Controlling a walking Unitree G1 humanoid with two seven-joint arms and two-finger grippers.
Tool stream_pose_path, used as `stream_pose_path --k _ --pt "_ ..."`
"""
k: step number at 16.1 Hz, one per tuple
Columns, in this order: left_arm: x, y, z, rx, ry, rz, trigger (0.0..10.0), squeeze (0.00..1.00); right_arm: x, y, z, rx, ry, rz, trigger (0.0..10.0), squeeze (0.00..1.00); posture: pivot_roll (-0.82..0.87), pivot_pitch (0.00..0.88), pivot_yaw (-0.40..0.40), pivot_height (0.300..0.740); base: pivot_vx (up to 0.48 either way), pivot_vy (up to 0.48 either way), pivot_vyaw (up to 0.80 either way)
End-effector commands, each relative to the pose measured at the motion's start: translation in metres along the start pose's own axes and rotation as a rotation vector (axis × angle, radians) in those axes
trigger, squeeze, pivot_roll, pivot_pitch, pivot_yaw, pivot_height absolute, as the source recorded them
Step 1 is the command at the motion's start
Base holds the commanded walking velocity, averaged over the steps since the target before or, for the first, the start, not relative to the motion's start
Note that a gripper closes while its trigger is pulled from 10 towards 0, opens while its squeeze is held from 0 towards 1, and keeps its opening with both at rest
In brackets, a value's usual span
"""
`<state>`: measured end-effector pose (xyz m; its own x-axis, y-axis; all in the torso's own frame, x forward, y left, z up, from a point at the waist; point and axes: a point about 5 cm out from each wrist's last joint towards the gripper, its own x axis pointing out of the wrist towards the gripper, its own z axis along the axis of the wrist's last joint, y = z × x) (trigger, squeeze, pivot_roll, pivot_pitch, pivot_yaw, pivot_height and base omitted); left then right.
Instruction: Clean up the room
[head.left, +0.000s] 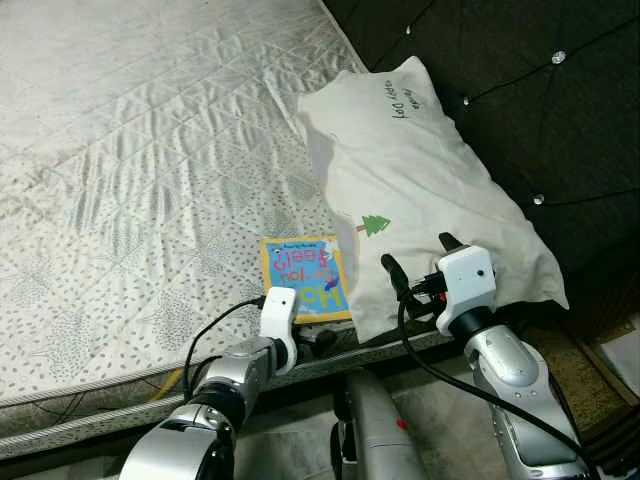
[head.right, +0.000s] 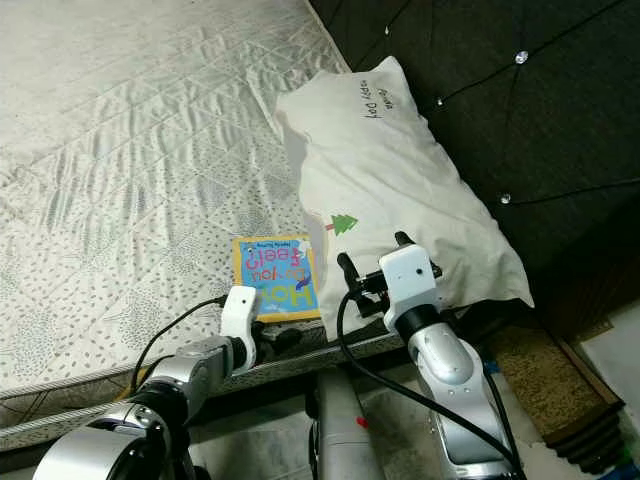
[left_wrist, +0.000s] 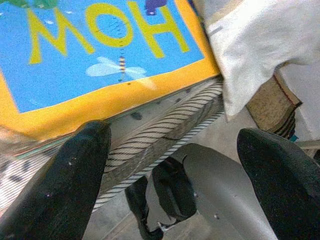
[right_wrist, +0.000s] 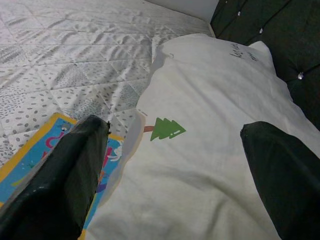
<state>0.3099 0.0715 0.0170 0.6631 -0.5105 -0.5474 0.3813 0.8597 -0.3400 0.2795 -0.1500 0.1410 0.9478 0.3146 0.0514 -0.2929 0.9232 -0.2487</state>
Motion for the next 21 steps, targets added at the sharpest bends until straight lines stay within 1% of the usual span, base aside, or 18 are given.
stream_pose_path --k 1,3,4,5,6,7,9,10,11,12,14,16,18,21 --pt "0.003 -0.007 0.001 0.019 0.001 -0.029 10.0 0.79 0.001 -0.002 -0.001 -0.007 0.001 -0.006 10.0 0.0 -0.26 0.171 -0.08 0.6 0.0 0.0 0.0" --pt "0.004 -0.012 0.003 0.028 -0.007 -0.049 10.0 0.41 0.003 -0.001 -0.001 -0.006 -0.004 -0.003 10.0 0.0 -0.26 0.167 -0.08 0.6 0.0 0.0 0.0" --pt "0.004 -0.014 0.005 0.039 -0.018 -0.054 10.0 0.2 0.004 0.0 0.0 -0.005 -0.007 -0.001 10.0 0.0 -0.25 0.164 -0.078 0.6 0.0 0.0 0.0" --pt "0.004 -0.014 0.007 0.056 -0.035 -0.05 10.0 0.05 0.004 0.0 0.0 -0.005 -0.009 0.001 10.0 0.0 -0.25 0.164 -0.078 0.6 0.0 0.0 0.0" --pt "0.002 -0.013 0.013 0.083 -0.078 -0.032 10.0 0.0 0.004 0.0 0.0 -0.005 -0.011 0.001 10.0 0.0 -0.24 0.161 -0.075 0.6 0.0 0.0 0.0" --pt "-0.003 -0.01 0.018 0.07 -0.136 0.007 10.0 0.0 0.004 0.0 -0.001 -0.005 -0.009 0.0 10.0 0.0 -0.23 0.16 -0.072 0.6 0.0 0.0 0.0" --pt "-0.01 -0.003 0.019 0.051 -0.179 0.052 10.0 0.0 0.003 0.0 -0.004 -0.004 -0.005 0.0 10.0 0.0 -0.23 0.16 -0.072 0.6 0.0 0.0 0.0" --pt "-0.017 0.005 0.018 0.037 -0.208 0.1 10.0 0.0 0.003 0.001 -0.005 -0.003 -0.002 0.001 10.0 0.0 -0.22 0.163 -0.072 0.6 0.0 0.0 0.0" --pt "-0.029 0.019 0.014 0.018 -0.237 0.178 10.0 0.0 0.002 0.003 -0.006 -0.001 -0.001 0.005 10.0 0.0 -0.21 0.168 -0.074 0.6 0.0 0.0 0.0" --pt "-0.037 0.027 0.009 -0.011 -0.235 0.215 10.0 0.0 0.002 0.003 -0.006 0.001 0.001 0.009 10.0 0.0 -0.21 0.174 -0.078 0.6 0.0 0.0 0.0" --pt "-0.039 0.035 0.001 -0.035 -0.204 0.242 10.0 0.0 0.002 0.004 -0.007 0.001 0.003 0.013 10.0 0.0 -0.21 0.183 -0.082 0.6 0.0 0.0 0.0" --pt "-0.038 0.042 0.0 -0.043 -0.187 0.262 10.0 0.0 0.0 0.002 -0.007 -0.003 0.005 0.011 10.0 0.0 -0.22 0.197 -0.086 0.6 0.0 0.0 0.0" --pt "-0.036 0.043 0.005 -0.045 -0.18 0.266 10.0 0.0 -0.004 -0.001 -0.008 -0.011 0.016 0.003 10.0 0.0 -0.24 0.204 -0.087 0.6 0.0 0.0 0.0" --pt "-0.028 0.041 0.004 -0.015 -0.136 0.238 10.0 0.0 -0.011 -0.004 -0.009 -0.02 0.028 -0.005 10.0 0.0 -0.27 0.217 -0.09 0.6 0.0 0.0 0.0"
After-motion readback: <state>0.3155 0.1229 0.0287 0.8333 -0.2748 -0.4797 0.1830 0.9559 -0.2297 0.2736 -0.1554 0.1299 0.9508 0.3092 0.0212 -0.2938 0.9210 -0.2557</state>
